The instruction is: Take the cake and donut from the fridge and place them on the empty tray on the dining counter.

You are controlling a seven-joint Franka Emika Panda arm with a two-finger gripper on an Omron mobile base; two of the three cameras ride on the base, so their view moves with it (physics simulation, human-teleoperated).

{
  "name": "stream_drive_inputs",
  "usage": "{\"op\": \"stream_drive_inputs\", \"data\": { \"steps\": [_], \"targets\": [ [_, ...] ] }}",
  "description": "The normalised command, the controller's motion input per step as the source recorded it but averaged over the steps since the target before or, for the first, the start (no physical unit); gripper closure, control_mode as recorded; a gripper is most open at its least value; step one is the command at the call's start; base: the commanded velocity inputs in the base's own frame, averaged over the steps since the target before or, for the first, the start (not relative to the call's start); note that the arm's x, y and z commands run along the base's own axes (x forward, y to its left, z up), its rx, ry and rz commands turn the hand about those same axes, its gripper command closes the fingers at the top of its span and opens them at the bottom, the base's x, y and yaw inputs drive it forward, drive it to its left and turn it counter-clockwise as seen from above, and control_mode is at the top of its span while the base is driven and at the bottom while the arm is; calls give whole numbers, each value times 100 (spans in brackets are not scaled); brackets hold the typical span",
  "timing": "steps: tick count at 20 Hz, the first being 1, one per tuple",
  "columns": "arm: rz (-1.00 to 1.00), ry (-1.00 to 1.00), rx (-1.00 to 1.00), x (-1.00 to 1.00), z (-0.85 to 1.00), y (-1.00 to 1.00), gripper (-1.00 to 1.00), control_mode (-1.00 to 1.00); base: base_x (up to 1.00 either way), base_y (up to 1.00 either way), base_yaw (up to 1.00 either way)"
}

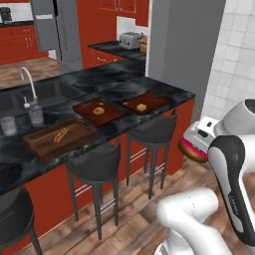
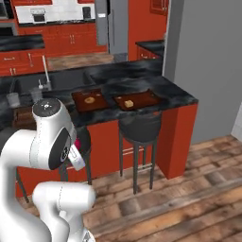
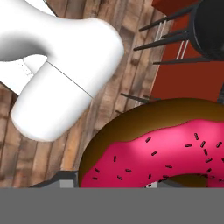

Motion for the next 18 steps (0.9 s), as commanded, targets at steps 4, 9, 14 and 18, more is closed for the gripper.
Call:
{"op": "stream_drive_inputs", "data": {
  "steps": [4,9,14,18],
  "targets": [
    [0,0,0,0,0,0,100,100,38,-83,25],
    [0,0,0,0,0,0,100,100,40,-80,25],
    [0,0,0,0,0,0,100,100,41,-75,26],
    [0,0,0,0,0,0,100,100,48,-62,27]
  ]
}}
